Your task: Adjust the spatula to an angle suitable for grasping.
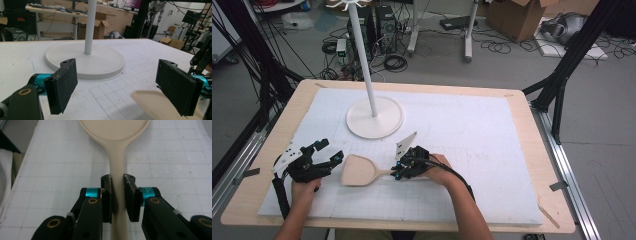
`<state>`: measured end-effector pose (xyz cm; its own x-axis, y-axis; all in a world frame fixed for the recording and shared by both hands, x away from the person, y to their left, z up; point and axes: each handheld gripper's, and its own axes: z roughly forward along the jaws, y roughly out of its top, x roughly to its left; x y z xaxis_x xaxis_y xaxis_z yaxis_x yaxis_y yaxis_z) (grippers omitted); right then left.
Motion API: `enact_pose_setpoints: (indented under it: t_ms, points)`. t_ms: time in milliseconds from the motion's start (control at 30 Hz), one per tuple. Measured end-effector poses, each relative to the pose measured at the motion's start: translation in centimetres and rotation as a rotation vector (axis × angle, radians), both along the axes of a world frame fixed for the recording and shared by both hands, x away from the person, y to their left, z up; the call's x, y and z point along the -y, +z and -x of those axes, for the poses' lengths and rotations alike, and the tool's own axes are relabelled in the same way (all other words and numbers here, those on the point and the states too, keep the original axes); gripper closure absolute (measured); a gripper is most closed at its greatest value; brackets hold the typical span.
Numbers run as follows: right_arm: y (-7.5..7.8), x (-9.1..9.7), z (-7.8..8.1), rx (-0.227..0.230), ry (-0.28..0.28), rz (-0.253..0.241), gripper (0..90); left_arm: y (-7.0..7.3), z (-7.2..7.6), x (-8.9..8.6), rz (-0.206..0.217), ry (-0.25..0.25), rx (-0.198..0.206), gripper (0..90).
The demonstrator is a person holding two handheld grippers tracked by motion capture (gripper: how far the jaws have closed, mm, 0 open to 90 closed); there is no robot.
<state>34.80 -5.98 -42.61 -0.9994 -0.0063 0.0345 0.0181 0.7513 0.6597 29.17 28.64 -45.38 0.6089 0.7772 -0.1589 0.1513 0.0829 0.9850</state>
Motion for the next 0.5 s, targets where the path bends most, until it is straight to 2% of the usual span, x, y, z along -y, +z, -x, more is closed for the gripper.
enact_pose_setpoints:
  t_ms: [33, 67, 100, 267, 367, 400, 433, 500]
  points:
    - [-0.13, -0.16, 0.08, 0.014, 0.043, -0.003, 78.3, 0.00, 0.00, 0.00, 0.000, 0.000, 0.000, 18.0]
    - [-0.13, -0.16, 0.08, 0.014, 0.043, -0.003, 78.3, 0.00, 0.00, 0.01, 0.001, 0.000, 0.000, 18.0]
    - [-0.22, -0.28, 0.26, 0.015, 0.085, -0.001, 78.3, 0.00, 0.00, -0.01, -0.001, 0.000, 0.000, 18.0]
    - [-0.57, -0.55, 0.41, 0.028, 0.112, 0.023, 78.0, -0.01, 0.00, -0.01, 0.000, 0.000, 0.000, 18.0]
    - [-0.68, -0.63, 0.30, 0.035, 0.082, 0.026, 75.4, -0.01, 0.00, 0.00, 0.001, 0.000, 0.000, 18.1]
    - [-0.49, -0.41, 0.20, 0.028, 0.005, -0.010, 51.0, -0.01, 0.00, -0.02, -0.001, 0.000, 0.000, 18.1]
    - [-0.49, -0.41, 0.20, 0.028, 0.005, -0.010, 51.0, -0.01, 0.00, 0.00, 0.000, 0.000, 0.000, 18.1]
    - [0.06, 0.24, 0.06, 0.039, -0.062, -0.066, 45.9, -0.01, 0.01, 0.00, 0.000, 0.000, 0.000, 18.0]
